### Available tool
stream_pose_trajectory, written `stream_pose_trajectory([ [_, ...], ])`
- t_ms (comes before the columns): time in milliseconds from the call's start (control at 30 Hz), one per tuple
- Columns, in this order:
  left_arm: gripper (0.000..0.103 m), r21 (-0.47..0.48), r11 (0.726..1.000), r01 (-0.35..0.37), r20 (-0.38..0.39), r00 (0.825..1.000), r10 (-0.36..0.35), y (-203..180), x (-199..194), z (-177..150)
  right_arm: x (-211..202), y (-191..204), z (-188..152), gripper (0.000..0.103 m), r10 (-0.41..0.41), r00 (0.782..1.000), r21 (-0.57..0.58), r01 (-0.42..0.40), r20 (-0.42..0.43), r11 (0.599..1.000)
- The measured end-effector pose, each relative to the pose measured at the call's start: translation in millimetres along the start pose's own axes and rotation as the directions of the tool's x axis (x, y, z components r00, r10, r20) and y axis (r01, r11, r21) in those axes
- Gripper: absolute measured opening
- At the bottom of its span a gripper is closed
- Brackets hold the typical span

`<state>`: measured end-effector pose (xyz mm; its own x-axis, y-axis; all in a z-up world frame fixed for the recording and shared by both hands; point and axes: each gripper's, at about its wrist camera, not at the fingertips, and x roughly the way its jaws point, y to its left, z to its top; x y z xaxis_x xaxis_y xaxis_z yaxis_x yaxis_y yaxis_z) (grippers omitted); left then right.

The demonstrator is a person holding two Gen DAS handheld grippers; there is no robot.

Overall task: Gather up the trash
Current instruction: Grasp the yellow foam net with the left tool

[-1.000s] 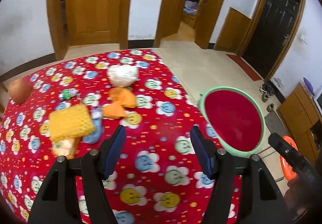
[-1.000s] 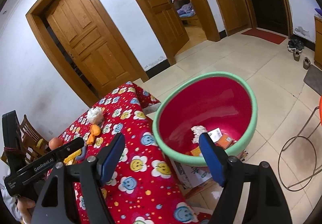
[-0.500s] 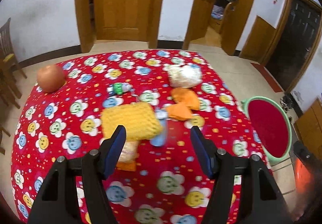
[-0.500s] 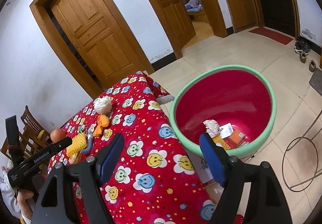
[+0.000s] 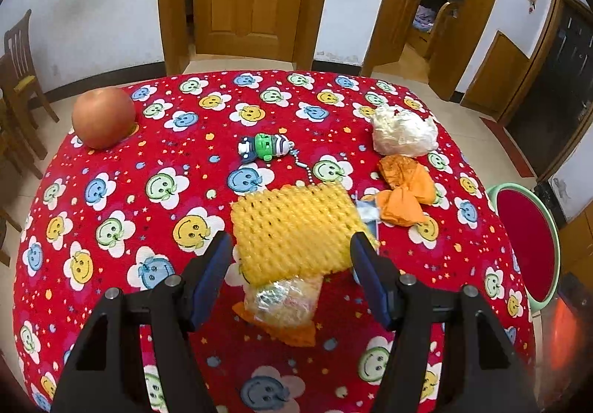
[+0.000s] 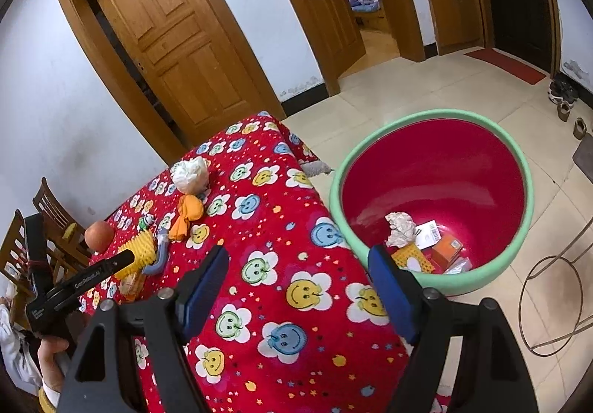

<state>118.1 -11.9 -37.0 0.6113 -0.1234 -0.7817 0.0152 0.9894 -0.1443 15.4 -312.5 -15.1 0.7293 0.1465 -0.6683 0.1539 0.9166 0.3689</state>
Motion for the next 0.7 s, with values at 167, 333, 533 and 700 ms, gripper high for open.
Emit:
stream_pose_trajectory([
  [167,0.064,-0.020,0.999,0.029,-0.004,1.000,-0.029,5.4,5.4,1.6,8.4,11.0,-0.7,0.080,0.000,1.000,-0.022,-0.001,-0.016,1.000],
  [333,0.055,-0.015,0.998,0.063,-0.019,0.998,-0.064,6.7,10.8,2.0,15.2,21.4,-1.0,0.080,0.000,1.000,-0.041,-0.001,-0.031,0.999],
  [533,0.039,-0.006,0.994,0.105,0.007,0.994,-0.105,10.8,7.1,2.9,23.0,35.9,-1.6,0.080,-0.006,0.999,-0.073,0.003,-0.044,0.997],
  [700,0.023,-0.014,0.988,0.156,0.026,0.988,-0.155,18.5,2.3,3.6,31.3,50.7,-2.5,0.080,-0.005,0.999,-0.098,-0.001,-0.054,0.995],
])
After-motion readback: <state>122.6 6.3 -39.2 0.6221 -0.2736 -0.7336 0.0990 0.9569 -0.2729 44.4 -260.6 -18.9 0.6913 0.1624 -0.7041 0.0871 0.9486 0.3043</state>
